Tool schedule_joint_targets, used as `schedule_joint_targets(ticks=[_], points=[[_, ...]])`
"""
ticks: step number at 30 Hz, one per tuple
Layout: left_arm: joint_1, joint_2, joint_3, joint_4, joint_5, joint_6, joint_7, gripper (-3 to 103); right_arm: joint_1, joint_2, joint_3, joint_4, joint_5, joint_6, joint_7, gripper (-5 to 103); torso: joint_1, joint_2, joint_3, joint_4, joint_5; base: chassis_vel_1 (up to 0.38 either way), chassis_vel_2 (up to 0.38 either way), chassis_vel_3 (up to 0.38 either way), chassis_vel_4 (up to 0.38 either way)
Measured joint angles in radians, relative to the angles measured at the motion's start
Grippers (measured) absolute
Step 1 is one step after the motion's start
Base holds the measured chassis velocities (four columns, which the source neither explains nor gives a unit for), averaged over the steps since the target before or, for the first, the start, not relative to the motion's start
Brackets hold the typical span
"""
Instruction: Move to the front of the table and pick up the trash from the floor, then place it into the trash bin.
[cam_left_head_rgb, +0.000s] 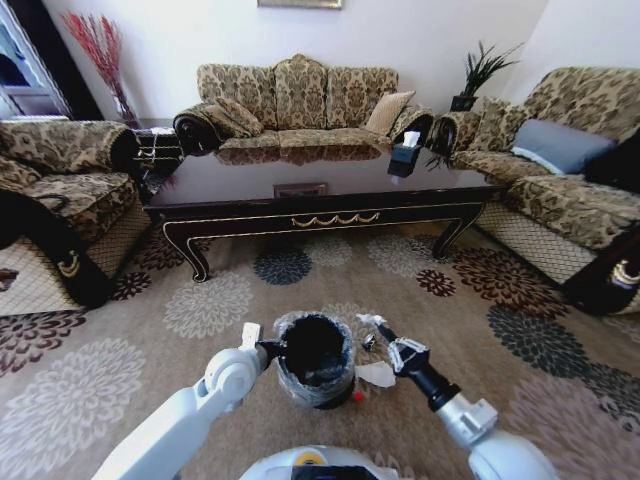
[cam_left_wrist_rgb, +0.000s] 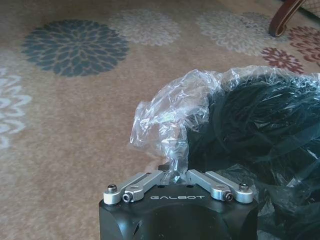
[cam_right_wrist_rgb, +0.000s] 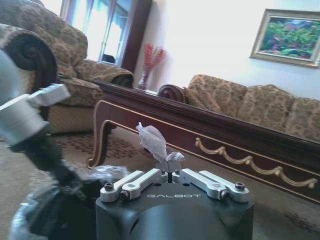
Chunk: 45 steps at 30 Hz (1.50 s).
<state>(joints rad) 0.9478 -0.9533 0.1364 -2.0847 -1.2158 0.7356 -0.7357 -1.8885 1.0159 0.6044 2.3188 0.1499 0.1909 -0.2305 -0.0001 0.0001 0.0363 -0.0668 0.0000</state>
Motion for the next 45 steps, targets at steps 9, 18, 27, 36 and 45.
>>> schedule_joint_targets(ticks=[9,18,27,36,45], points=[[-0.042,-0.01,0.095,0.013,-0.025,0.0,-0.031,2,-0.012,0.01,-0.056,-0.016,-0.07,0.028,-0.031,0,0.0,0.0,0.0,0.0,0.0001,0.0,0.0,0.0,0.0],[-0.011,-0.011,0.081,-0.003,-0.012,0.0,-0.032,2,-0.015,0.006,-0.073,-0.04,-0.123,0.04,-0.037,14,0.0,0.0,0.0,0.0,0.0,0.0,0.0,0.0,0.0],[0.026,0.011,0.038,-0.023,-0.004,0.0,-0.027,2,-0.011,0.012,-0.088,-0.041,-0.129,0.039,-0.047,47,0.0,0.0,0.0,0.0001,-0.0001,0.0,0.0,0.0,0.0],[0.09,0.029,-0.049,-0.028,0.062,0.0,0.012,2,-0.001,0.038,-0.091,-0.044,-0.115,0.039,-0.038,79,0.0,0.0,0.0,0.0,-0.0003,0.0,0.0,0.0,0.0],[0.138,0.099,-0.217,-0.023,0.069,0.0,0.085,2,0.059,0.148,-0.045,-0.095,-0.026,0.045,0.003,100,0.0,0.0,0.0,0.0,0.0,0.0,0.0,0.0,0.0]])
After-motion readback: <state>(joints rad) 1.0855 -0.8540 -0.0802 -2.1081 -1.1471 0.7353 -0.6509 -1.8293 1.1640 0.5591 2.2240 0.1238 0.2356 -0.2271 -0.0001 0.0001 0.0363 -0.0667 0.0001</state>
